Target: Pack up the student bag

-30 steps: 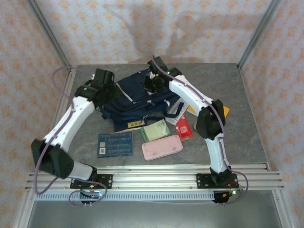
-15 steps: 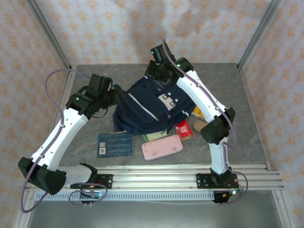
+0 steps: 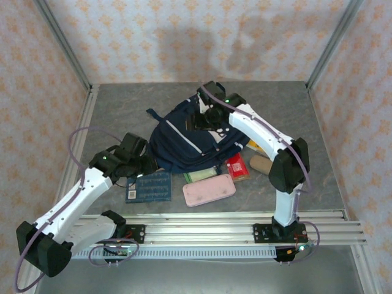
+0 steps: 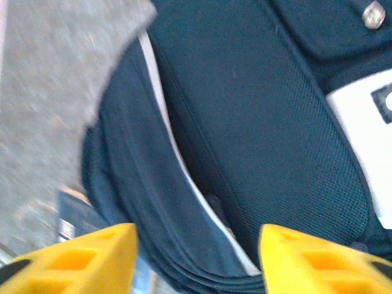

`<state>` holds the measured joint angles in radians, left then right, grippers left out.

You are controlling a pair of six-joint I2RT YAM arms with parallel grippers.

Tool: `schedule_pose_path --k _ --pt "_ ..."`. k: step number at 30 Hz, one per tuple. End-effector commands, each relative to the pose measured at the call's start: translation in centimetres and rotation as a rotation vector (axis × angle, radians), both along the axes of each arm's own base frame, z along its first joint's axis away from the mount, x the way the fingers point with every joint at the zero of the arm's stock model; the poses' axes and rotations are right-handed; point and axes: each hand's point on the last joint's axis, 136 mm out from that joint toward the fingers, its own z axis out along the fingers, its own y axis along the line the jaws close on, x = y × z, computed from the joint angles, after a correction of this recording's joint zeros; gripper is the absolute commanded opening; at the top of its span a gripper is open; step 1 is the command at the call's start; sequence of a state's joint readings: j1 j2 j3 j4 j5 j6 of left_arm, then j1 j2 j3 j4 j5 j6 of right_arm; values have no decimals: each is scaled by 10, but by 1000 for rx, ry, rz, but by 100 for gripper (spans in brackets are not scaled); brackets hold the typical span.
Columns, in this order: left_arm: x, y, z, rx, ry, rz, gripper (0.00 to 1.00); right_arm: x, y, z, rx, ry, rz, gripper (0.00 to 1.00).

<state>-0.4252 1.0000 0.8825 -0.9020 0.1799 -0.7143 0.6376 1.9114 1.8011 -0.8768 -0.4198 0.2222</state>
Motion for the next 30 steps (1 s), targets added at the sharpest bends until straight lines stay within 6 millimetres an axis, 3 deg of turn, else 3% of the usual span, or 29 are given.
schedule_pose_path --k 1,6,11,18,22,25,27,30 --pt "2 -3 7 -34 -31 13 40 -16 10 -25 -12 27 204 62" --pt "0 -4 1 -23 -6 -16 39 -28 40 -44 119 128 302 60" --pt "-2 -4 -8 -17 10 -13 39 -32 55 -57 187 204 337 56" --pt "-3 -3 -18 -5 33 -21 38 -53 59 -72 254 289 377 42" --pt "-2 -3 -21 5 41 -26 38 -44 45 -99 114 264 337 41" --pt "0 -3 -20 12 41 -29 38 -30 29 -114 -14 212 286 31" --pt "2 -3 -16 15 29 -33 38 -23 27 -111 -27 190 258 18" --pt "6 -4 -6 20 4 -47 38 -12 39 -84 65 157 210 0"
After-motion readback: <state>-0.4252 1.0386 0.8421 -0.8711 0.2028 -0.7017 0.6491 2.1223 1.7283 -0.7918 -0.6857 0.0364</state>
